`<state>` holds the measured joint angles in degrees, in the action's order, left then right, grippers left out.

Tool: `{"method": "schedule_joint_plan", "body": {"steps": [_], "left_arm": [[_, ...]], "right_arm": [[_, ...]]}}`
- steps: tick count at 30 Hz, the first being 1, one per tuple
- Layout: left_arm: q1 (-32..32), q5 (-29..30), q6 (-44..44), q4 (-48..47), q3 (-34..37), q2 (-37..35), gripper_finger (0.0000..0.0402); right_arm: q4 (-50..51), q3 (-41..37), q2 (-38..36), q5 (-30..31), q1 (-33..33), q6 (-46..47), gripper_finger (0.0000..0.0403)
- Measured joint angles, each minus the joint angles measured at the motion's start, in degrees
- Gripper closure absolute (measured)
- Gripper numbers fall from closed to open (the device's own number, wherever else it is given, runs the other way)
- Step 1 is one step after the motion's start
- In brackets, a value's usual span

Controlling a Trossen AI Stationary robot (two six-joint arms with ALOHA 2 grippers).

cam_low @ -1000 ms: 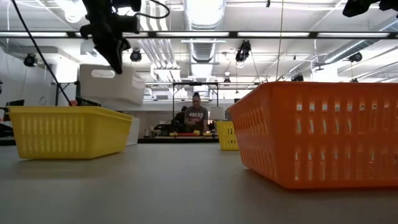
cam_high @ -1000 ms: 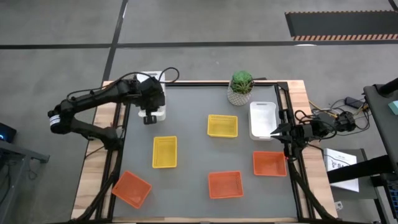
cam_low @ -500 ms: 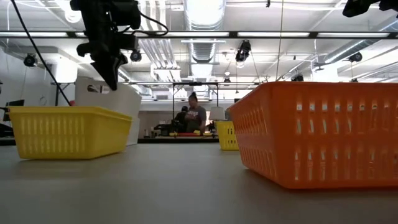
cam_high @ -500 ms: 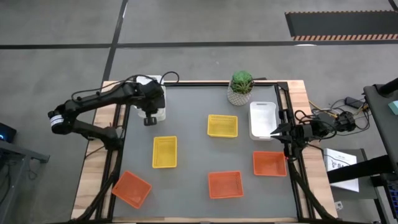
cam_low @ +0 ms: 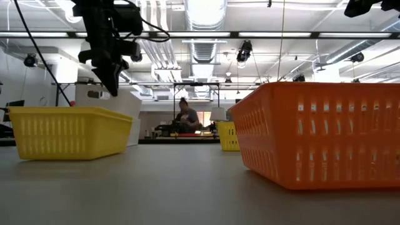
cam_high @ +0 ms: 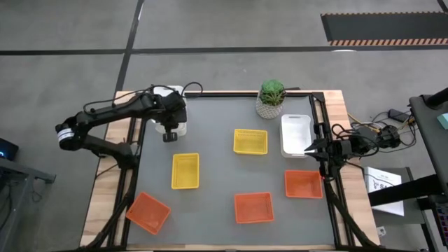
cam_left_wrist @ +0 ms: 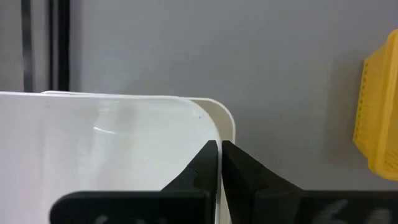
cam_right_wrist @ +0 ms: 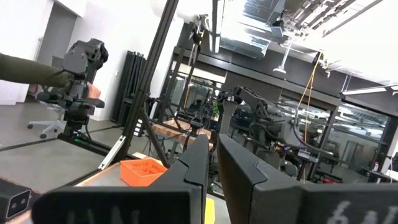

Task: Stack baskets by color
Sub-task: Stack the middle white bin on top of the left white bin, then stack the middle orange bin on top of the right orange bin

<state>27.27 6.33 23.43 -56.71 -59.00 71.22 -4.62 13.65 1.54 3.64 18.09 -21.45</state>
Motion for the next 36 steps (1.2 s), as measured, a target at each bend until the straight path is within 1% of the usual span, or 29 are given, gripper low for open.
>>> {"method": "schedule_joint_plan", "body": {"steps": [3, 11, 19, 24, 29, 36], "left_arm": [[0.04, 0.0, -0.2, 2.08, 1.43, 0.0, 0.0401], [0.11, 0.3, -0.34, 2.28, 1.55, 0.02, 0.0397], [0.11, 2.08, -0.6, 2.27, 1.5, 0.02, 0.0333], [0.11, 2.12, -0.74, 2.21, 0.37, -0.02, 0.0309], [0.03, 2.12, -3.38, 2.12, -1.13, -0.21, 0.0306], [-0.01, 1.66, -3.63, 1.92, -1.27, -2.0, 0.0308]], "right_arm": [[0.02, 0.0, 0.0, -0.01, -0.01, 0.02, 0.0376], [0.04, 0.0, 0.0, -0.02, 0.0, 0.02, 0.0376], [0.07, 0.0, 0.0, -0.02, 0.0, 0.4, 0.0376], [0.07, 0.0, 0.0, -0.02, 0.0, 0.57, 0.0376], [0.07, 0.0, 0.0, -0.02, 0.0, 0.52, 0.0376], [0.13, -0.02, 0.0, -0.02, 0.0, 0.48, 0.0376]]}}
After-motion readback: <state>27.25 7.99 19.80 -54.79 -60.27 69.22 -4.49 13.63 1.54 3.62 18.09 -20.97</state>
